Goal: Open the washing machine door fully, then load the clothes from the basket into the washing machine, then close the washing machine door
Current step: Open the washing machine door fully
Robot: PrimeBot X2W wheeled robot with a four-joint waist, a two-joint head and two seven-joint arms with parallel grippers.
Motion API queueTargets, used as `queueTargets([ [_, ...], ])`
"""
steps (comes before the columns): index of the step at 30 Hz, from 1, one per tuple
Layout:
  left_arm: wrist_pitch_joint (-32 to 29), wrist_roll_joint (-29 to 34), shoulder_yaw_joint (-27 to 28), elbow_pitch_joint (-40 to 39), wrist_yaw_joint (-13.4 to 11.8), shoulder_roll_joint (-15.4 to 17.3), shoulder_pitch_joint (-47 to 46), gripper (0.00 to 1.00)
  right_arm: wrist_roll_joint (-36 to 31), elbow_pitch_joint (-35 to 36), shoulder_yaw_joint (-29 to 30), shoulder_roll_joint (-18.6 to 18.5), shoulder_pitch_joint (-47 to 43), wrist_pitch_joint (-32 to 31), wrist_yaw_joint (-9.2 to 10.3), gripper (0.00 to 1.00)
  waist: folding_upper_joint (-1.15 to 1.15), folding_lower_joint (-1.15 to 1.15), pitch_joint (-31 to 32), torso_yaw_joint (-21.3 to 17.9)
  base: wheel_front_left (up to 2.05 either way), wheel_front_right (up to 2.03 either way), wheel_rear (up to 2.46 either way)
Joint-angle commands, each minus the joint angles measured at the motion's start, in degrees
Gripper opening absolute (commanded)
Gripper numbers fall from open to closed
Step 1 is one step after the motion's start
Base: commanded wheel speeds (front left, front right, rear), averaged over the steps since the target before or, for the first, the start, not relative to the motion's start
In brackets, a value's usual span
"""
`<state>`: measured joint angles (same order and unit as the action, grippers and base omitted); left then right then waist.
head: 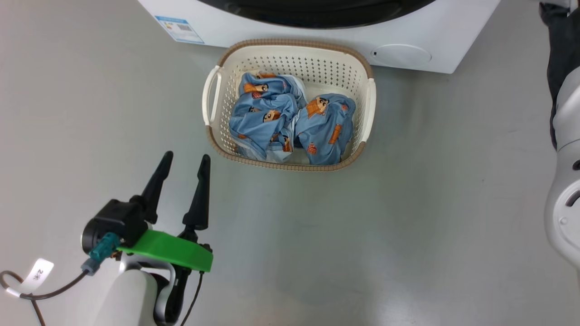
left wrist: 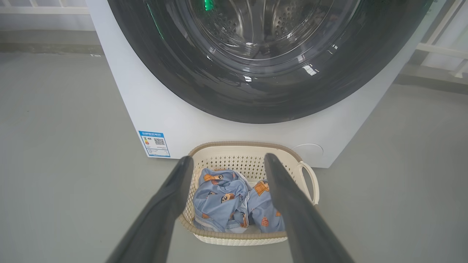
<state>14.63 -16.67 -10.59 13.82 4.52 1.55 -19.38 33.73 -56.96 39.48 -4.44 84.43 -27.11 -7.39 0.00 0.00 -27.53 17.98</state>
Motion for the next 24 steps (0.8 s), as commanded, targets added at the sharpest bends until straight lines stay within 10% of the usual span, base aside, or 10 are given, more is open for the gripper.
queueTargets([
  [1, 0.4, -0.7, 1.7, -1.6, -0.5, 1.3, -0.9, 1.00, -0.9, 1.0, -0.4, 1.6, 3.5, 0.1, -0.10, 0.00, 0.00, 0.00, -0.4, 0.3, 0.00, 0.00, 0.00],
  [24, 0.4, -1.7, 0.8, -1.3, -0.9, 1.3, -0.4, 1.00, -4.4, -2.8, 4.0, 1.6, 6.0, -0.9, -0.10, 0.00, 0.00, 0.00, -0.8, 1.8, 0.00, 0.00, 0.00],
])
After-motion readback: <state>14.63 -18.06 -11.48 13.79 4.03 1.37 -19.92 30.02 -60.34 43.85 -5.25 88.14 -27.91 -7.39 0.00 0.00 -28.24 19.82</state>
